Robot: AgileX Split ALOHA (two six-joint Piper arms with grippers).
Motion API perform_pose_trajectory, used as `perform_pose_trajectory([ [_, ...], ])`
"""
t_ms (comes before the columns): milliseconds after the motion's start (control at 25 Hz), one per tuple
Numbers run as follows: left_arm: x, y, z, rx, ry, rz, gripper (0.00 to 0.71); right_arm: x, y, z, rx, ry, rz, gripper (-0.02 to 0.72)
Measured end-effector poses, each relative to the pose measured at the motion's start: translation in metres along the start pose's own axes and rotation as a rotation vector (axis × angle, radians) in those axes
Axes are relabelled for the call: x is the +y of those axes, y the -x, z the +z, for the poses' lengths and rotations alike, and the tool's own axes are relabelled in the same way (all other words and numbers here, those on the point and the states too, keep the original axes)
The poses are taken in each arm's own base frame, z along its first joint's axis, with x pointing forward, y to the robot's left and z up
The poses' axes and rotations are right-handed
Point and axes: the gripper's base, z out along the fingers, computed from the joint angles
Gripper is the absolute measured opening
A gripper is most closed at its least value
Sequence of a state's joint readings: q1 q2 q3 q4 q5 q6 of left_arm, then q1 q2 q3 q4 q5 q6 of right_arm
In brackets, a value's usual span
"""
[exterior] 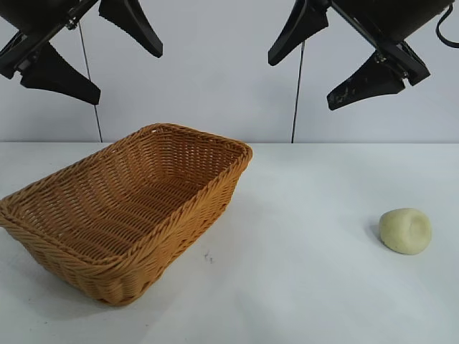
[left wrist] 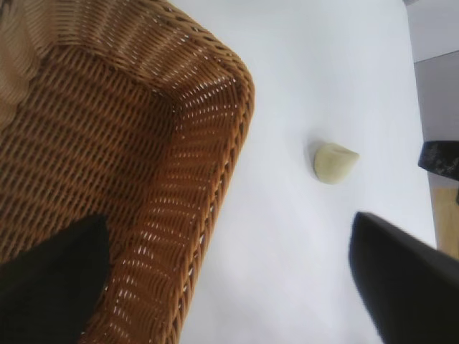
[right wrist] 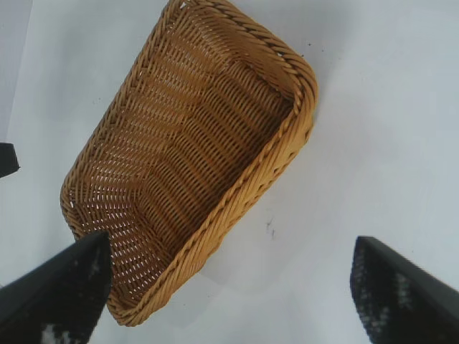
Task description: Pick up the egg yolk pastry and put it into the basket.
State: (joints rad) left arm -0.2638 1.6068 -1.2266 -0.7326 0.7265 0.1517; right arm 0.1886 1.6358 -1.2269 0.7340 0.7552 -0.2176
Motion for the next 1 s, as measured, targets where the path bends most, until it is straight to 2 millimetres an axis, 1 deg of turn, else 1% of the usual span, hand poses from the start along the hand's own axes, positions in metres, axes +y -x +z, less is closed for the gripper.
perform_pose_trajectory([
  [200, 0.002, 0.001, -0.001, -0.008, 0.01, 0.007, 0.696, 0.0, 0.0, 0.0, 0.001, 0.001, 0.001, 0.624],
  [280, 0.005, 0.002, -0.005, -0.017, 0.032, 0.01, 0.696, 0.0, 0.0, 0.0, 0.001, 0.001, 0.001, 0.624],
  [440, 0.01, 0.005, -0.026, -0.057, 0.107, 0.006, 0.696, 0.0, 0.0, 0.0, 0.001, 0.001, 0.001, 0.624],
  [520, 0.008, 0.002, -0.039, -0.058, 0.142, 0.001, 0.696, 0.0, 0.0, 0.0, 0.003, 0.001, 0.001, 0.624],
  [680, 0.005, -0.009, -0.061, -0.024, 0.203, -0.092, 0.696, 0.0, 0.0, 0.0, 0.002, 0.001, 0.001, 0.624],
  [800, 0.0, -0.019, -0.073, 0.006, 0.242, -0.17, 0.696, 0.0, -0.001, 0.0, 0.011, 0.003, 0.001, 0.624],
  [920, -0.006, -0.03, -0.08, -0.004, 0.269, -0.271, 0.696, 0.001, -0.001, 0.0, 0.016, 0.005, 0.0, 0.624],
  [1000, -0.006, -0.037, -0.078, -0.009, 0.299, -0.37, 0.696, 0.001, -0.001, 0.0, 0.016, 0.005, 0.0, 0.624],
])
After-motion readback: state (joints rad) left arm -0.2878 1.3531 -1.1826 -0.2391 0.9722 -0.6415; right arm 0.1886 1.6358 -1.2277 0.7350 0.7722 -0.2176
